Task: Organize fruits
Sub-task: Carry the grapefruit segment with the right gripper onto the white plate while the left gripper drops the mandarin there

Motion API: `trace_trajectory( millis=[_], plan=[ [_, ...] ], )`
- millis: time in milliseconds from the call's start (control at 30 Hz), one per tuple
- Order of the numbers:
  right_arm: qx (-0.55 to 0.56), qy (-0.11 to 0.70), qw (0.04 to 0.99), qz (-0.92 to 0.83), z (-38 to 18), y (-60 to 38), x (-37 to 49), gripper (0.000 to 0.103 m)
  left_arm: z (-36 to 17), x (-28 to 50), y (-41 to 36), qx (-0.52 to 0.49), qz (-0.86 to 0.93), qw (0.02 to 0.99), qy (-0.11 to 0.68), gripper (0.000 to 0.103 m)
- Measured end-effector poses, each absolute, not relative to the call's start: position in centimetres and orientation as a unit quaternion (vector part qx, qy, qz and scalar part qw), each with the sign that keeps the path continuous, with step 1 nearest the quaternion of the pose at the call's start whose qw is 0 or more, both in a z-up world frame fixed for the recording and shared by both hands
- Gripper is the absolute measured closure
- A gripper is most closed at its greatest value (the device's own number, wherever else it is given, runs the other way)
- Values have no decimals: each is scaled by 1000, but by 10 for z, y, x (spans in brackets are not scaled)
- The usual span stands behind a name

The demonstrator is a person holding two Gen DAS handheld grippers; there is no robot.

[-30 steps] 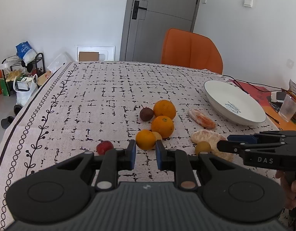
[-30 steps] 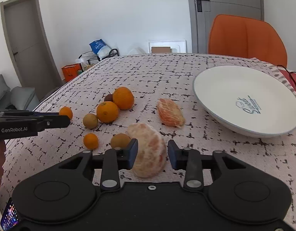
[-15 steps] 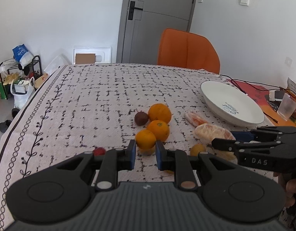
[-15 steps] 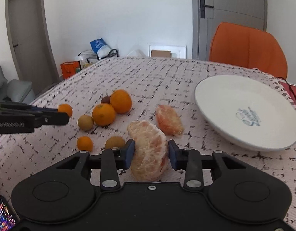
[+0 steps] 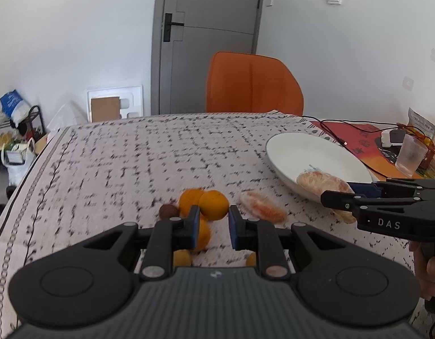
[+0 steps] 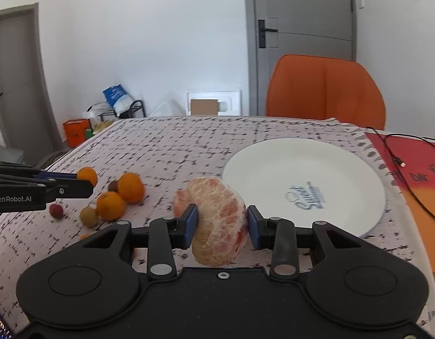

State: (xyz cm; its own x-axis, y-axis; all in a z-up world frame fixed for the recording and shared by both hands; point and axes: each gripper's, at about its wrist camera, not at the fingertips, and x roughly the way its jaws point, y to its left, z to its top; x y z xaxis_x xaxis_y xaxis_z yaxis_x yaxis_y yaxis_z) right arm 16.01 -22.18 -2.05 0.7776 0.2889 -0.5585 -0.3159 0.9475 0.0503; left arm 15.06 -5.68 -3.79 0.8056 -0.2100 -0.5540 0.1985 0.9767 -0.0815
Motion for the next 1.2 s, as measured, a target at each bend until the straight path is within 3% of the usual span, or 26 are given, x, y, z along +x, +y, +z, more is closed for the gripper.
trace_trajectory(
  millis=[900, 1200],
  plan=[
    [25, 290, 951, 100, -30, -282, 190, 67, -31, 207, -135, 39, -161, 942, 291, 83],
    [40, 281, 955, 87, -28, -296, 188, 61, -38, 222, -161, 52, -185, 935, 299, 83]
  ],
)
